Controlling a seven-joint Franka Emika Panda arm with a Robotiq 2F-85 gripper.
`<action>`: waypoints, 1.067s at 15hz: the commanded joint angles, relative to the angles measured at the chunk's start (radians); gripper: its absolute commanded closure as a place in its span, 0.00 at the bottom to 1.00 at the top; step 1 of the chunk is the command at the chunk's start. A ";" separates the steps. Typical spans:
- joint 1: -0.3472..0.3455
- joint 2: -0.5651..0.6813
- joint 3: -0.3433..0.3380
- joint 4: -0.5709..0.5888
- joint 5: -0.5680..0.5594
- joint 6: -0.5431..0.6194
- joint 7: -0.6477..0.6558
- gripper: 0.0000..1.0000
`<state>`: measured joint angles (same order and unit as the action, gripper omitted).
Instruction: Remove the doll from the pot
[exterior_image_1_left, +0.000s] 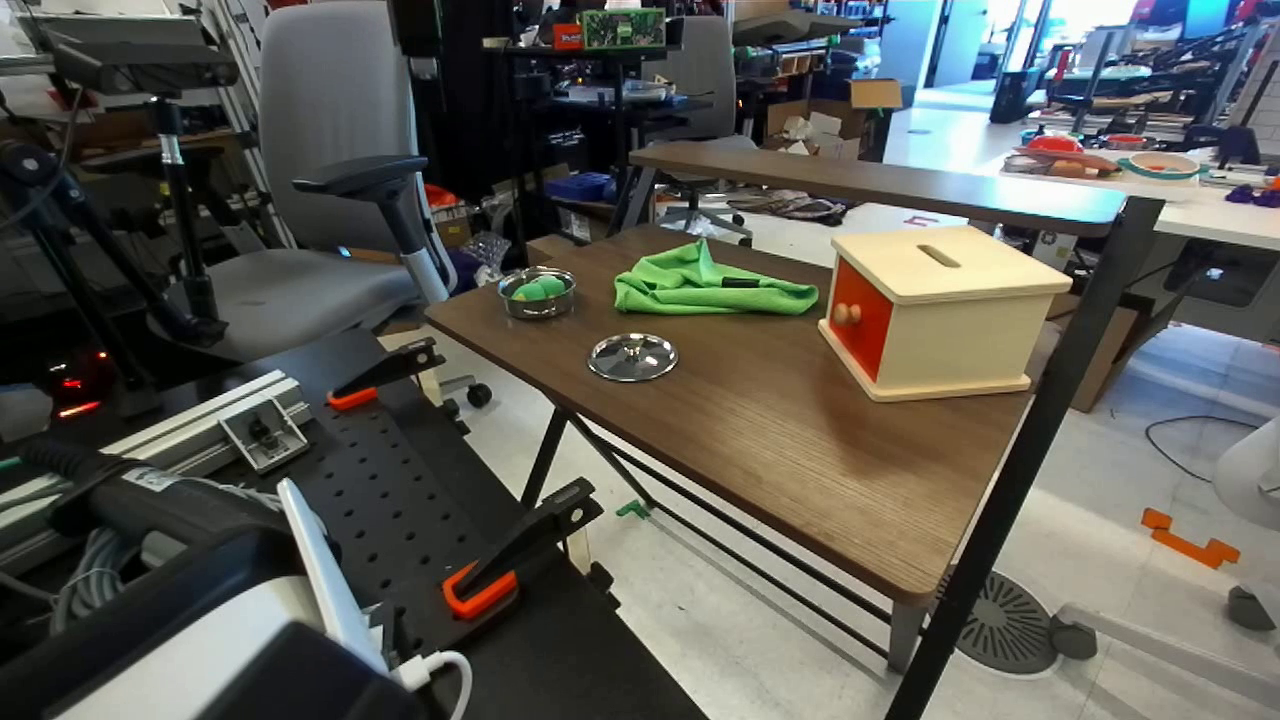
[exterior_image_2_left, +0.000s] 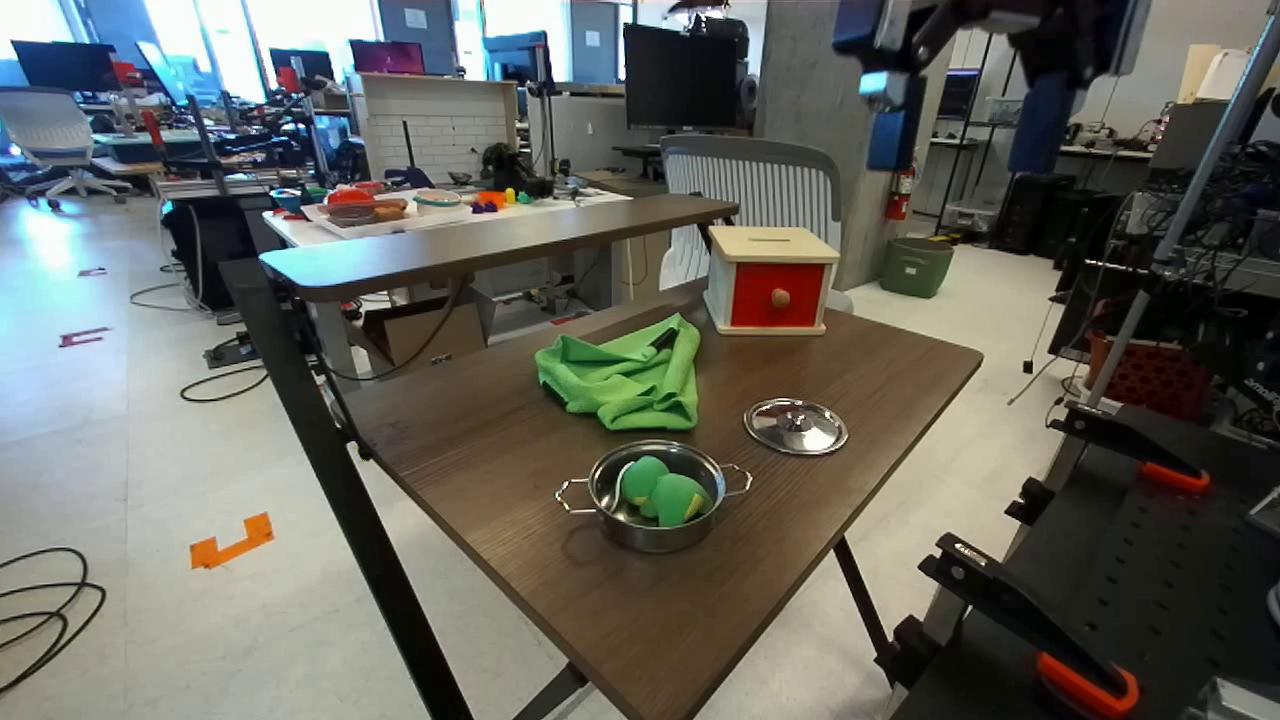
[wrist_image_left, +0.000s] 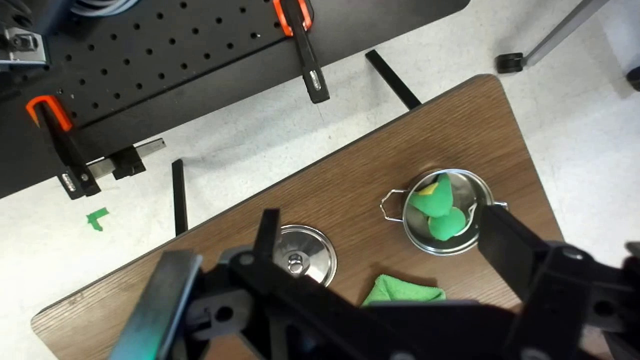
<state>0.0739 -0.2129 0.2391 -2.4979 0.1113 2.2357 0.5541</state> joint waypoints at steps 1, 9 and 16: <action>0.005 0.150 0.013 0.062 -0.109 0.070 0.104 0.00; 0.090 0.400 -0.043 0.175 -0.284 0.119 0.266 0.00; 0.160 0.587 -0.124 0.321 -0.268 0.185 0.319 0.00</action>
<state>0.1915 0.2976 0.1570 -2.2500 -0.1491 2.3871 0.8364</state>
